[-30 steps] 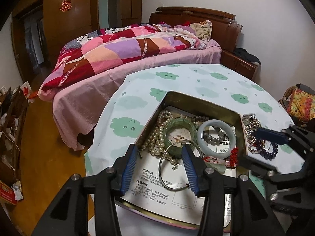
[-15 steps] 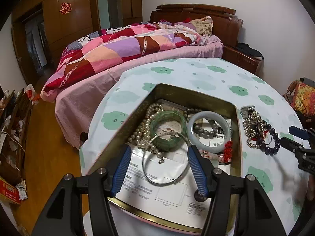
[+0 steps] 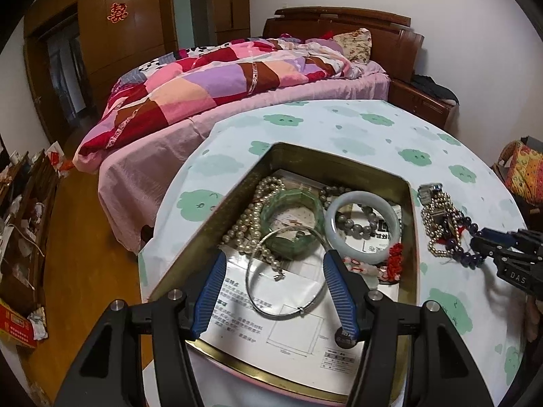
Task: Organize jewelry
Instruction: 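Move the right tool to the pile and grasp the dark purple bead bracelet, then lift the purple bead bracelet with the right tool while the left tool approaches its red tassel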
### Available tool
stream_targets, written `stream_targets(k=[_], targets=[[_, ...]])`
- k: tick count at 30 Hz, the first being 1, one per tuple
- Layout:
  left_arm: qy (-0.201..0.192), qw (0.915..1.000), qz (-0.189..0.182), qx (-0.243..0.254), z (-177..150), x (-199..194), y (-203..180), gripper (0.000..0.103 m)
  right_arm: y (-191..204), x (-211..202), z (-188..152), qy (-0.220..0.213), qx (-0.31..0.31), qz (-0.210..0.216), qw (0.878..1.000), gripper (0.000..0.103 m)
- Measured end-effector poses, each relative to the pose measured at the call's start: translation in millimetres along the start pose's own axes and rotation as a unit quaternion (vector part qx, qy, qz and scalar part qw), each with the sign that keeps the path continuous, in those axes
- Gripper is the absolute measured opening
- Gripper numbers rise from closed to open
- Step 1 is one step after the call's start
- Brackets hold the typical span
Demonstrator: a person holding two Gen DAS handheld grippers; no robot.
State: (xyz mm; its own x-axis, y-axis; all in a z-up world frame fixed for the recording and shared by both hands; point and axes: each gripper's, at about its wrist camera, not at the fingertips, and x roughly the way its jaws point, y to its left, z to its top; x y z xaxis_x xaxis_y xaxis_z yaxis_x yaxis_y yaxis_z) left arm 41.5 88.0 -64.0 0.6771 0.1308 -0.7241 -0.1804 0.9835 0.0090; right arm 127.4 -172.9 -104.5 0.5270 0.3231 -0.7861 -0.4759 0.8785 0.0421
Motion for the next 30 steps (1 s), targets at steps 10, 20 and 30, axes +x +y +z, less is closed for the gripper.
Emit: stream_targets(k=[10,20,30], targets=[[-0.003,0.9999,-0.011,0.007,3,-5,-7,0.06,-37,-22,-24,0.0,0.015,-0.035,0.999,0.015],[-0.017,0.9969,-0.042,0.065,10,-17,-58,0.06,-65,-38,-37,-0.017,0.048,-0.06,0.997,0.015],[-0.015,0.9869,-0.08,0.14,18,-7,-127,0.06,-69,-31,-37,-0.028,0.055,-0.054,0.997,0.016]])
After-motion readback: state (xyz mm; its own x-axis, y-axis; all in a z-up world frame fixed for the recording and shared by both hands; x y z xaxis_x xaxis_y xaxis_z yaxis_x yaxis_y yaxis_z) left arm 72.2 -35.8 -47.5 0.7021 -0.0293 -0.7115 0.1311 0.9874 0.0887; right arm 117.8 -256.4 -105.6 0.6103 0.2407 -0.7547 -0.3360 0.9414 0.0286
